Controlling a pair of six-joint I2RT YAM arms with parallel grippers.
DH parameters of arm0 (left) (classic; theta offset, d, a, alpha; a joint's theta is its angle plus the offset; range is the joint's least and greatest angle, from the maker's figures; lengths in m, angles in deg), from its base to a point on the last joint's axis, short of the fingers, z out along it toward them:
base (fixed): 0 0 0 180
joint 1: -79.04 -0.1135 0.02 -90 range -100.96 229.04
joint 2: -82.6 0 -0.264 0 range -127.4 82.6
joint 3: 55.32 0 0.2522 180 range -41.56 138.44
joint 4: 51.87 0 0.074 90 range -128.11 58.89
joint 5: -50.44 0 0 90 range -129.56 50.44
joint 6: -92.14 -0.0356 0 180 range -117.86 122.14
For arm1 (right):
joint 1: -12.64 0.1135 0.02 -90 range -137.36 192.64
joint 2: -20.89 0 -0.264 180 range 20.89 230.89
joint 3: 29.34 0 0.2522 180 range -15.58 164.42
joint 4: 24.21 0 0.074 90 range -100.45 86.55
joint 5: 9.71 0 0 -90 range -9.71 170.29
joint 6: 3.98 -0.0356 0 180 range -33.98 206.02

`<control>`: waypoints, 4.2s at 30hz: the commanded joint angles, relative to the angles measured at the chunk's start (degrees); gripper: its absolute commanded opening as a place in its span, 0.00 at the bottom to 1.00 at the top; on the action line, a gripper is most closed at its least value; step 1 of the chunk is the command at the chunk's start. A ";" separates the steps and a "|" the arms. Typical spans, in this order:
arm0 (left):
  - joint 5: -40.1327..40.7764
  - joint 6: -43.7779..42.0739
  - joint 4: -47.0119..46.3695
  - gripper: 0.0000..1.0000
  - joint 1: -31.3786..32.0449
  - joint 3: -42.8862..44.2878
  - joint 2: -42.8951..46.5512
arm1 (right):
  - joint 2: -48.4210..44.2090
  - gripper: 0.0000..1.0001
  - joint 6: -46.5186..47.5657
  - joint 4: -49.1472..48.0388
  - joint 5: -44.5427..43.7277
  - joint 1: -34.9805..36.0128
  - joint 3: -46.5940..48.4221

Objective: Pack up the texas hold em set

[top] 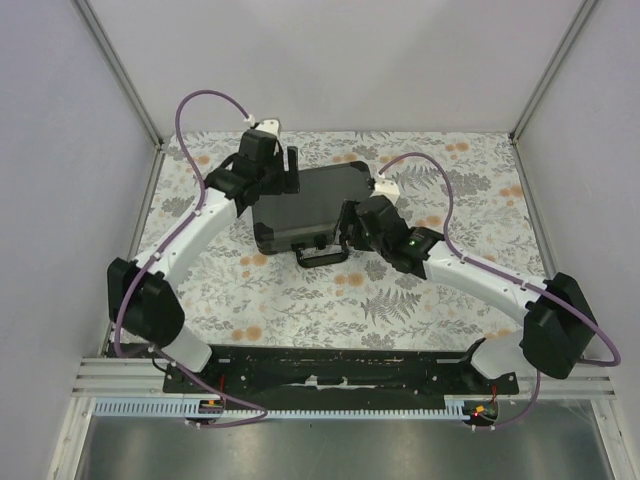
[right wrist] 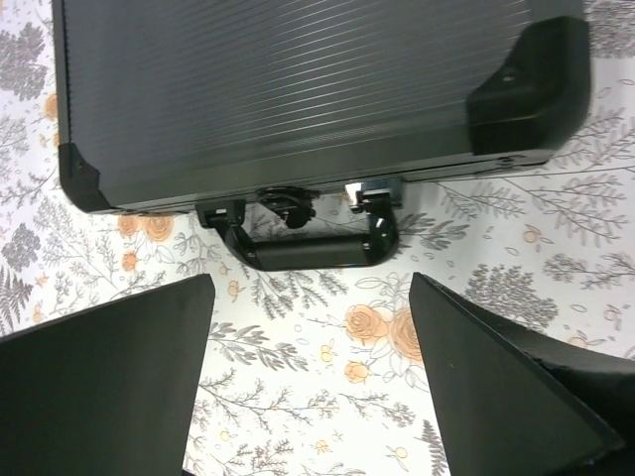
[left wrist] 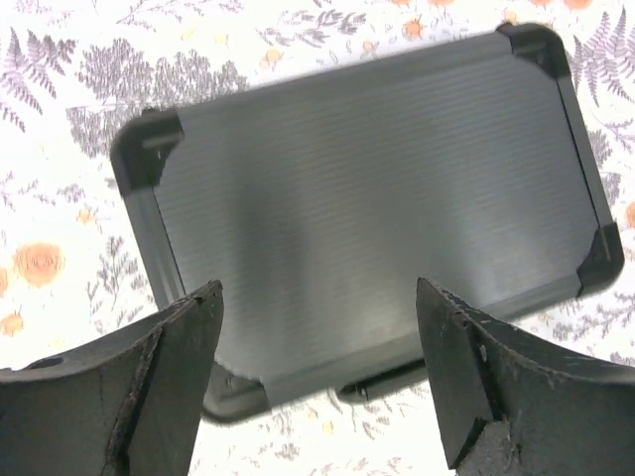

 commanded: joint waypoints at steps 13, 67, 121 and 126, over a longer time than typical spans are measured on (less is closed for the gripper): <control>-32.90 -9.36 -3.67 0.86 -17.33 28.56 -30.44 | -1.07 0.95 5.00 4.81 10.78 -8.42 1.73; -22.10 11.91 -1.56 0.02 -13.38 -14.50 -7.07 | 27.05 0.09 11.76 -8.46 11.58 -1.66 10.61; -18.84 11.56 2.83 0.02 -13.38 -18.99 -8.13 | 24.50 0.14 19.67 -13.57 2.97 1.59 7.97; -18.93 11.47 2.74 0.02 -13.38 -18.99 -8.48 | 26.96 0.06 20.55 -13.39 4.46 1.59 9.37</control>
